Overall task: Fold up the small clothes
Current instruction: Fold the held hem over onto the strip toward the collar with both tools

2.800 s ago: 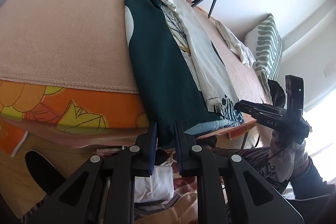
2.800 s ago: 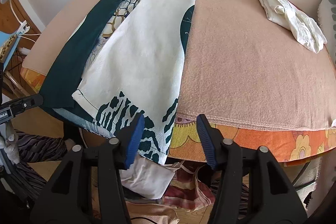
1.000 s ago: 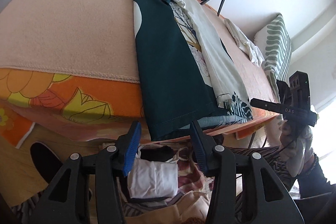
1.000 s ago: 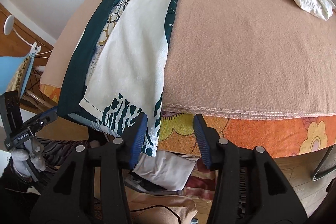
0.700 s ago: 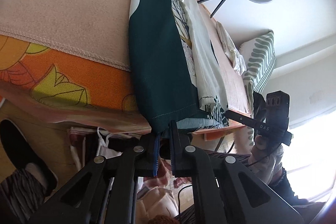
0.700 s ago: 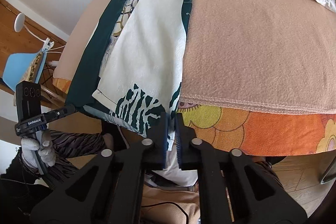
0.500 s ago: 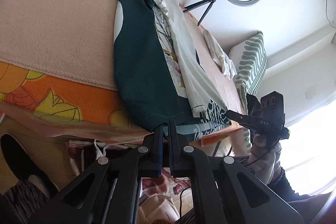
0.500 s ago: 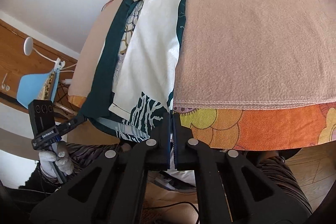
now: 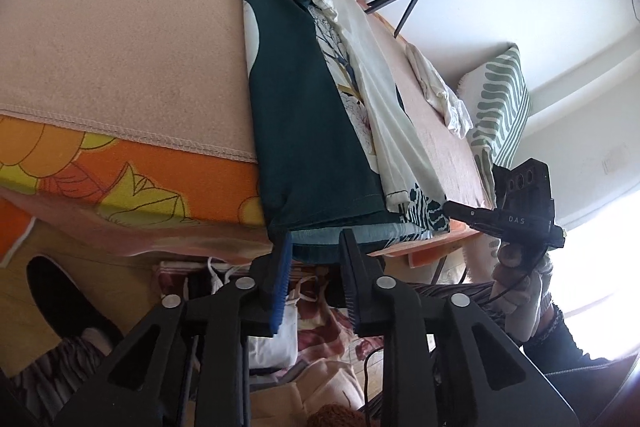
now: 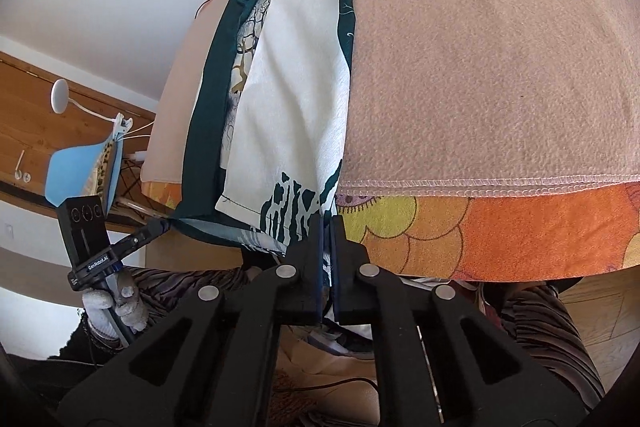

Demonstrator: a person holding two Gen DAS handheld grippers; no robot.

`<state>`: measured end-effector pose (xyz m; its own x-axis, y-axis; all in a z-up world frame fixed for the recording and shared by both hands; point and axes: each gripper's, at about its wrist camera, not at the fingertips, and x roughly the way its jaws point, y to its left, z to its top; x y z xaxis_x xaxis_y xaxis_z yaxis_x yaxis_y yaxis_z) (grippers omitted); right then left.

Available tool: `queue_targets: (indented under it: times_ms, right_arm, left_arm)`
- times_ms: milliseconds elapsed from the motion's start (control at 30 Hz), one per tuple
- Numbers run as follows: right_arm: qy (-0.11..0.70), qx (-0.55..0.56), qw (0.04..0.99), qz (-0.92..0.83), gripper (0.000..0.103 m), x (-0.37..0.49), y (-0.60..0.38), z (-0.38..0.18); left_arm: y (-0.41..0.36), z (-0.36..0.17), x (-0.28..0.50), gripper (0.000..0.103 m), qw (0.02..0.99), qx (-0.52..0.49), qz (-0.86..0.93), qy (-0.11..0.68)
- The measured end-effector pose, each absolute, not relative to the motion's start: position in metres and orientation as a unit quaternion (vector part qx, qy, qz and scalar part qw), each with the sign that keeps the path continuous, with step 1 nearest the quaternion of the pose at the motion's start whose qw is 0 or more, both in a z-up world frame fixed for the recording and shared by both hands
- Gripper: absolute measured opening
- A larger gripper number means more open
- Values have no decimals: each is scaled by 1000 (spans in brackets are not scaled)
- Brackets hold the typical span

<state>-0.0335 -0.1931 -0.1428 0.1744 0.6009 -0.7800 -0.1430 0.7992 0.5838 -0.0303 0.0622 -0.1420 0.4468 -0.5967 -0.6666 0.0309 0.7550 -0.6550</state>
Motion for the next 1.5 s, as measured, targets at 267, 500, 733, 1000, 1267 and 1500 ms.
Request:
queue_targets:
  times_ms: [267,500,733,1000,1267,1500]
  right_arm:
    - [599,190,736,252,6,-36,-195,-147]
    - [607,186,730,252,6,-34,-190,-151]
    - [616,198,717,257,6,-33,-191,-156]
    - [622,200,710,263,6,-29,-187,-159]
    - [602,214,718,276,4,-26,-180,-139]
    - [572,254,731,272,4,1,-187,-116]
  left_arm:
    - [89,-151,-38,31,758,-405,-187,475]
    - [87,-158,-32,35,760,-394,-167,489]
    - [69,-176,-13,35,728,-414,-194,510]
    - [61,-175,-12,6,711,-449,-209,499]
    - [65,-141,-7,2,756,-410,-220,460]
    - [73,-120,14,2,781,-394,-218,433]
